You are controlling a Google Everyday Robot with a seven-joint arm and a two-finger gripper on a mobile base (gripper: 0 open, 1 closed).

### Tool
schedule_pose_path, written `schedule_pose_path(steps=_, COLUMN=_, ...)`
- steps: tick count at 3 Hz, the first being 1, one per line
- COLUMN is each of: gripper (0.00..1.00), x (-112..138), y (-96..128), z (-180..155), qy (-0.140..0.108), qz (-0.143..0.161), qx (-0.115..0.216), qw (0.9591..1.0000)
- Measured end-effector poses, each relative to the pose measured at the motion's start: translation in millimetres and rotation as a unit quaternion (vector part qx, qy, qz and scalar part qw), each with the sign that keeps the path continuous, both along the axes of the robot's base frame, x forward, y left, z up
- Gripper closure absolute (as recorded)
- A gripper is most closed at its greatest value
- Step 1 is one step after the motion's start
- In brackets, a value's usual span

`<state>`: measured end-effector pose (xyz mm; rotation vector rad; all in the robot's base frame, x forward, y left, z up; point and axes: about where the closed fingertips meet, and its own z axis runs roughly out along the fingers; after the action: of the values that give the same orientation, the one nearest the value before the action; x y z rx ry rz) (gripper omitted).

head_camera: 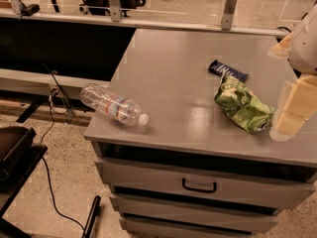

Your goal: Move green jalapeno chip bag near water bottle

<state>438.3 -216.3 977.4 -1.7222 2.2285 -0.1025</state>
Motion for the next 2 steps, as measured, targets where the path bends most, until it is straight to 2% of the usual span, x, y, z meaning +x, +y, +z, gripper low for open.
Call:
schedule_pose_path(steps=1, gripper=0.0, x=0.4, y=0.3, z=0.5, qy=-0.001, qz=0.0, qx=0.0, qw=1.0)
schedule_pose_path(steps=2, gripper=0.0, x=36.4, y=6.5, z=-17.6, qy=-0.004, qz=0.002, qx=-0.003, qw=1.0)
